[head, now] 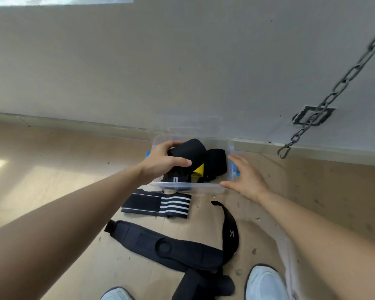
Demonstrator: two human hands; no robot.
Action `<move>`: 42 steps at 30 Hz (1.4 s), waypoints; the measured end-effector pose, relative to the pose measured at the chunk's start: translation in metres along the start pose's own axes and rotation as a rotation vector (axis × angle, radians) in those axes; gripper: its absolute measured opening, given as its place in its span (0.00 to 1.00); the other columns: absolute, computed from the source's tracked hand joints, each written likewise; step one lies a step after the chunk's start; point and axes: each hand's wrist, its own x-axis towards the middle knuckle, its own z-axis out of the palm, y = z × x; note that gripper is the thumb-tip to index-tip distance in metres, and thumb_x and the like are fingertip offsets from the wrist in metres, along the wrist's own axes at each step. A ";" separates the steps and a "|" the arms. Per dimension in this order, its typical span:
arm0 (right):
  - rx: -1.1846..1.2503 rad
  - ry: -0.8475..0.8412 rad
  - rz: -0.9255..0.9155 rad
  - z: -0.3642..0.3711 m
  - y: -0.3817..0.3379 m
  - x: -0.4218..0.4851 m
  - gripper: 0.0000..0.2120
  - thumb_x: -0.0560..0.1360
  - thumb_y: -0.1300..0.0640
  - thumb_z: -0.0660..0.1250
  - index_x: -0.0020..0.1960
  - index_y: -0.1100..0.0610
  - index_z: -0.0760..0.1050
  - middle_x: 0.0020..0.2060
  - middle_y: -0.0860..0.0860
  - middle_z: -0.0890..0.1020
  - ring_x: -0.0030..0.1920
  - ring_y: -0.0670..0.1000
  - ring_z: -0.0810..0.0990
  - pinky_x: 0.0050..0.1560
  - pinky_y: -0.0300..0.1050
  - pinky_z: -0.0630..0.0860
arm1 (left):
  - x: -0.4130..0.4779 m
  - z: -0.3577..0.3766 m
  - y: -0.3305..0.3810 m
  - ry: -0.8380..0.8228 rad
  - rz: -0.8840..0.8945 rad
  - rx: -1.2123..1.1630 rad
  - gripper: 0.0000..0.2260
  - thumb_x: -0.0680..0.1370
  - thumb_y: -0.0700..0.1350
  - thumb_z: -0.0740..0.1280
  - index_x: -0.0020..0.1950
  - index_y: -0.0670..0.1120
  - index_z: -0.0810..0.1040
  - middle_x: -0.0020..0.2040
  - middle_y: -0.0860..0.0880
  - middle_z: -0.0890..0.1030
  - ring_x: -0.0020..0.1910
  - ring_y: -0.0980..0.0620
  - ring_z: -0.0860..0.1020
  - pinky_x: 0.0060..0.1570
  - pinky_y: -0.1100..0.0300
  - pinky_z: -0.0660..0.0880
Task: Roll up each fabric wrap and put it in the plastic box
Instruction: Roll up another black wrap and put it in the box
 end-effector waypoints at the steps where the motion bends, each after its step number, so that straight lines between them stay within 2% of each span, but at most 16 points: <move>1: 0.028 0.014 0.007 0.001 0.002 -0.001 0.46 0.68 0.46 0.80 0.79 0.47 0.60 0.79 0.45 0.60 0.75 0.51 0.67 0.74 0.51 0.68 | 0.012 0.007 -0.002 -0.024 -0.005 0.006 0.27 0.73 0.40 0.77 0.71 0.49 0.74 0.56 0.45 0.80 0.49 0.49 0.82 0.38 0.67 0.77; 3: 0.053 0.022 0.005 0.001 0.004 -0.001 0.47 0.67 0.45 0.81 0.79 0.44 0.59 0.79 0.44 0.61 0.73 0.51 0.69 0.72 0.54 0.70 | 0.034 0.021 -0.006 -0.070 0.001 0.036 0.29 0.71 0.42 0.79 0.70 0.51 0.75 0.57 0.46 0.81 0.53 0.47 0.82 0.45 0.64 0.79; 4: 0.058 0.019 0.000 0.001 0.005 0.000 0.48 0.67 0.45 0.81 0.80 0.43 0.58 0.79 0.44 0.61 0.73 0.51 0.69 0.71 0.54 0.71 | 0.044 0.028 -0.008 -0.087 0.011 0.075 0.29 0.70 0.43 0.79 0.70 0.51 0.76 0.57 0.48 0.82 0.54 0.48 0.82 0.49 0.65 0.79; 6: 0.060 0.016 -0.004 0.000 0.006 0.003 0.50 0.66 0.45 0.81 0.80 0.42 0.57 0.79 0.45 0.61 0.73 0.51 0.69 0.71 0.54 0.71 | 0.061 0.041 -0.014 -0.138 0.018 0.173 0.28 0.71 0.41 0.78 0.69 0.50 0.76 0.58 0.49 0.81 0.53 0.52 0.81 0.50 0.71 0.76; 10: 0.061 0.020 -0.014 0.002 0.009 0.005 0.51 0.65 0.44 0.81 0.80 0.43 0.57 0.78 0.46 0.62 0.70 0.51 0.72 0.69 0.50 0.73 | 0.089 0.059 -0.038 -0.312 -0.035 0.383 0.31 0.72 0.40 0.77 0.73 0.52 0.73 0.69 0.49 0.74 0.69 0.48 0.72 0.67 0.57 0.71; 12: 0.064 0.021 -0.010 0.003 0.011 0.006 0.50 0.65 0.44 0.81 0.80 0.43 0.57 0.78 0.46 0.62 0.69 0.51 0.74 0.67 0.48 0.74 | 0.096 0.066 -0.048 -0.336 -0.040 0.497 0.33 0.71 0.46 0.76 0.75 0.58 0.70 0.71 0.46 0.70 0.74 0.45 0.66 0.72 0.51 0.66; 15: 0.064 0.027 -0.014 0.004 0.012 0.006 0.50 0.66 0.44 0.81 0.80 0.43 0.58 0.78 0.46 0.62 0.67 0.51 0.75 0.62 0.43 0.73 | 0.100 0.067 -0.051 -0.311 -0.016 0.685 0.35 0.66 0.62 0.69 0.74 0.68 0.68 0.71 0.42 0.68 0.76 0.43 0.57 0.75 0.42 0.58; 18: 0.070 0.035 -0.011 0.004 0.013 0.005 0.49 0.66 0.45 0.81 0.80 0.43 0.59 0.77 0.45 0.63 0.66 0.50 0.76 0.60 0.42 0.72 | 0.110 0.064 -0.053 -0.293 -0.006 0.571 0.27 0.72 0.65 0.64 0.71 0.64 0.75 0.76 0.47 0.69 0.78 0.42 0.58 0.78 0.42 0.55; 21: 0.070 0.033 -0.006 0.004 0.012 0.004 0.49 0.66 0.45 0.81 0.80 0.44 0.58 0.78 0.45 0.63 0.66 0.50 0.76 0.61 0.42 0.72 | 0.115 0.062 -0.057 -0.289 0.044 0.452 0.17 0.81 0.53 0.70 0.69 0.53 0.79 0.69 0.49 0.76 0.71 0.49 0.72 0.69 0.59 0.65; 23: 0.067 0.025 -0.008 0.003 0.012 0.003 0.49 0.66 0.45 0.81 0.80 0.43 0.58 0.78 0.45 0.62 0.67 0.49 0.75 0.62 0.44 0.73 | 0.115 0.064 -0.059 -0.281 0.060 0.432 0.17 0.80 0.48 0.72 0.68 0.50 0.80 0.63 0.52 0.79 0.64 0.54 0.75 0.62 0.64 0.68; 28: 0.068 0.023 -0.005 0.003 0.011 0.003 0.49 0.67 0.45 0.81 0.80 0.43 0.57 0.78 0.44 0.62 0.67 0.49 0.75 0.63 0.45 0.74 | 0.121 0.070 -0.066 -0.214 0.080 0.580 0.16 0.73 0.52 0.79 0.59 0.57 0.82 0.58 0.53 0.82 0.61 0.53 0.79 0.62 0.54 0.77; 32: 0.058 0.016 -0.004 0.003 0.010 0.003 0.48 0.68 0.46 0.80 0.80 0.44 0.57 0.78 0.44 0.62 0.68 0.49 0.74 0.61 0.42 0.72 | 0.120 0.080 -0.062 -0.161 0.087 0.768 0.19 0.70 0.55 0.80 0.58 0.57 0.82 0.53 0.56 0.80 0.55 0.54 0.79 0.54 0.53 0.78; 34: 0.057 0.017 0.000 0.002 0.009 0.003 0.48 0.68 0.46 0.80 0.80 0.44 0.58 0.78 0.44 0.62 0.68 0.49 0.74 0.62 0.43 0.72 | 0.122 0.079 -0.061 -0.180 0.057 0.678 0.17 0.71 0.51 0.80 0.58 0.54 0.84 0.53 0.54 0.82 0.54 0.53 0.79 0.56 0.54 0.78; 37: 0.049 0.021 -0.003 0.001 0.007 0.002 0.47 0.68 0.46 0.80 0.80 0.45 0.59 0.78 0.45 0.61 0.68 0.50 0.74 0.64 0.45 0.73 | 0.107 0.069 -0.057 -0.174 0.079 0.398 0.09 0.76 0.44 0.76 0.56 0.47 0.86 0.51 0.52 0.85 0.52 0.55 0.81 0.60 0.59 0.77; 40: 0.043 0.011 -0.006 -0.001 0.006 0.001 0.45 0.69 0.46 0.79 0.79 0.46 0.60 0.79 0.45 0.60 0.68 0.50 0.74 0.62 0.42 0.72 | 0.067 0.062 -0.060 0.101 0.290 0.382 0.03 0.77 0.47 0.72 0.49 0.52 0.85 0.43 0.56 0.84 0.41 0.59 0.79 0.48 0.58 0.78; 42: 0.044 0.003 -0.010 -0.002 0.006 0.002 0.44 0.69 0.46 0.79 0.79 0.46 0.61 0.79 0.45 0.60 0.68 0.50 0.73 0.61 0.42 0.71 | 0.027 0.066 -0.069 0.147 0.416 0.429 0.03 0.75 0.48 0.69 0.44 0.53 0.84 0.38 0.56 0.82 0.36 0.59 0.77 0.39 0.59 0.75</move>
